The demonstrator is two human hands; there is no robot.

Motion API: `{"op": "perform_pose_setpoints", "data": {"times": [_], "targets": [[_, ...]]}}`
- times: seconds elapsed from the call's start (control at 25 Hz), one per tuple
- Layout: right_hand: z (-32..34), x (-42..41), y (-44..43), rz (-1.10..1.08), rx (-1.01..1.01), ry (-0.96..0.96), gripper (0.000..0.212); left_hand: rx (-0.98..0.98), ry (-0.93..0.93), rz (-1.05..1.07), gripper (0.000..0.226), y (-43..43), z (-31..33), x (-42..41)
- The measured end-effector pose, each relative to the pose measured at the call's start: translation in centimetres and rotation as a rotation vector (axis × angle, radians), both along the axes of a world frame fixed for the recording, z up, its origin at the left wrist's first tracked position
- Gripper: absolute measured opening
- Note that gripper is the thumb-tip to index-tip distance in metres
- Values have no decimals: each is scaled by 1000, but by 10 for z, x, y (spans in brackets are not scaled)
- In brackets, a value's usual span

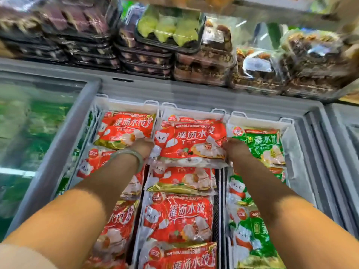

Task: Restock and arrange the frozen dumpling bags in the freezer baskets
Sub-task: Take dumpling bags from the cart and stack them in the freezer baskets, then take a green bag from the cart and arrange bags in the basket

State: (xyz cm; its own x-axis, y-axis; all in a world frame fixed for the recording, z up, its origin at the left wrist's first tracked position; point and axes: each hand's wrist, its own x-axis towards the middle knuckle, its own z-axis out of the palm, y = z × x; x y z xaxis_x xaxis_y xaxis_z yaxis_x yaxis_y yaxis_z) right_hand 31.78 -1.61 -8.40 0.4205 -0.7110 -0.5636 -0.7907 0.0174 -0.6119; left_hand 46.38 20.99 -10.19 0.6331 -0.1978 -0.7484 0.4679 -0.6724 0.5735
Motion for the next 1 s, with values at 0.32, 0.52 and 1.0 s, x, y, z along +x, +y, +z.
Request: {"op": "perform_pose_setpoints", "data": {"times": [0.32,0.52,1.0], "targets": [[-9,-18,-5,-377,307,-204,34,-38,85,131,30,-1,-2,6],[2,-80,12,-453,396,-118,10,-111,223,110,24,2,17,-23],[104,-191,77,-431,384,-345,21,-372,138,-166,26,6,139,-122]]}}
